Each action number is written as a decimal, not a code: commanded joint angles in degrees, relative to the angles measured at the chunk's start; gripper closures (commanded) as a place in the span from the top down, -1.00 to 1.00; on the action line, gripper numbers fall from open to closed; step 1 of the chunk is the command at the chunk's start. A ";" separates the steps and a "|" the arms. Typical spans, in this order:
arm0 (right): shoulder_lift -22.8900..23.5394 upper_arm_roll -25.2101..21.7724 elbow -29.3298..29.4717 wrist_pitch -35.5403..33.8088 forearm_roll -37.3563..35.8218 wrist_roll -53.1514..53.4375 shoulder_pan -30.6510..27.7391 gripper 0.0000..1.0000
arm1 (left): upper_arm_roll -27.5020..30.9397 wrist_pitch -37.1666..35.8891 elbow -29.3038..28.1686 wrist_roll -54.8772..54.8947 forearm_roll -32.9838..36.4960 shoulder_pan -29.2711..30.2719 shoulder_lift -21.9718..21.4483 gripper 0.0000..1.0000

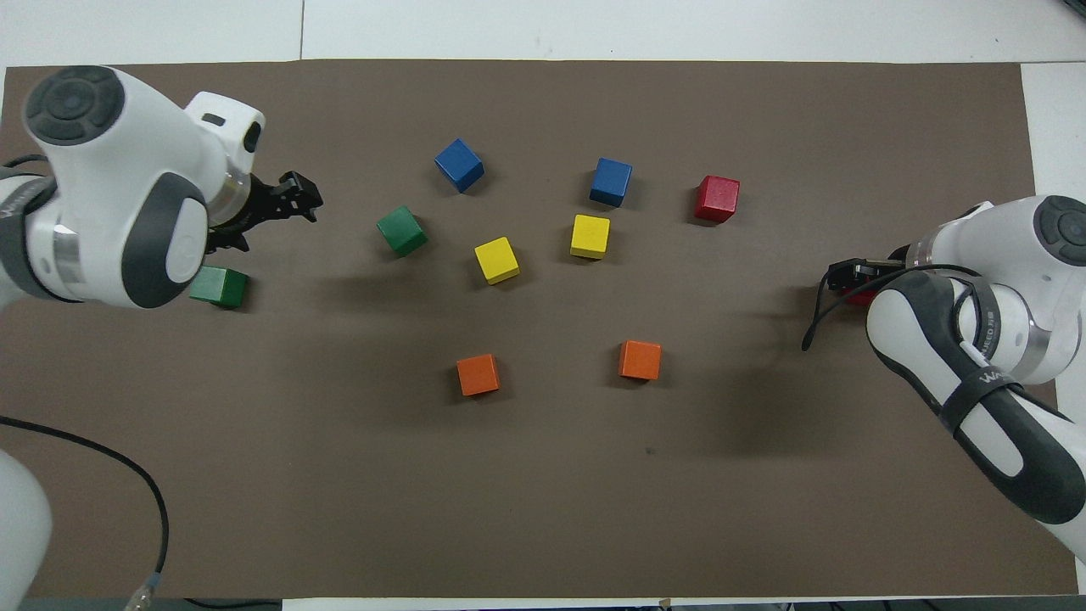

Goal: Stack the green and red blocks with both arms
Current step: 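Reach the left gripper to the other green cube while the right gripper reaches red, then grasp the second green cube with the left gripper while the right gripper grasps red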

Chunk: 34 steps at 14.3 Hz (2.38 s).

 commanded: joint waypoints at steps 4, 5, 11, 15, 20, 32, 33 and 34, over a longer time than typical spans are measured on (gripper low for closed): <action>-0.04 0.18 18.57 -21.75 -3.31 5.83 6.46 1.00 | 1.05 3.54 12.75 -12.52 2.79 -7.41 12.81 1.00; 0.75 0.18 20.43 -21.94 -4.18 8.11 8.65 1.00 | 1.05 4.96 12.92 -12.70 3.06 -7.59 13.77 1.00; 11.19 0.18 31.23 -18.61 -4.37 23.23 16.14 1.00 | 1.22 5.76 15.83 -14.80 4.99 -10.58 17.39 1.00; 16.75 0.18 33.29 -11.08 -3.93 26.24 17.46 1.00 | 1.31 8.05 12.92 -15.86 7.11 -11.02 16.86 1.00; 19.48 0.18 33.63 -9.47 -4.54 26.33 17.55 1.00 | 1.31 6.82 13.62 -15.69 6.84 -10.84 16.86 1.00; 21.24 0.18 32.40 -3.14 -3.49 28.17 17.20 -0.29 | 1.57 0.65 12.24 -19.97 5.96 -10.84 14.32 1.00; 21.24 0.27 32.32 -3.14 -3.49 28.18 17.11 -0.96 | 1.66 3.02 10.74 -22.78 5.96 -10.93 14.05 1.00; 21.15 0.18 32.32 -3.22 -3.49 28.18 17.20 -1.00 | 1.66 6.17 9.33 -26.02 5.96 -10.93 13.96 1.00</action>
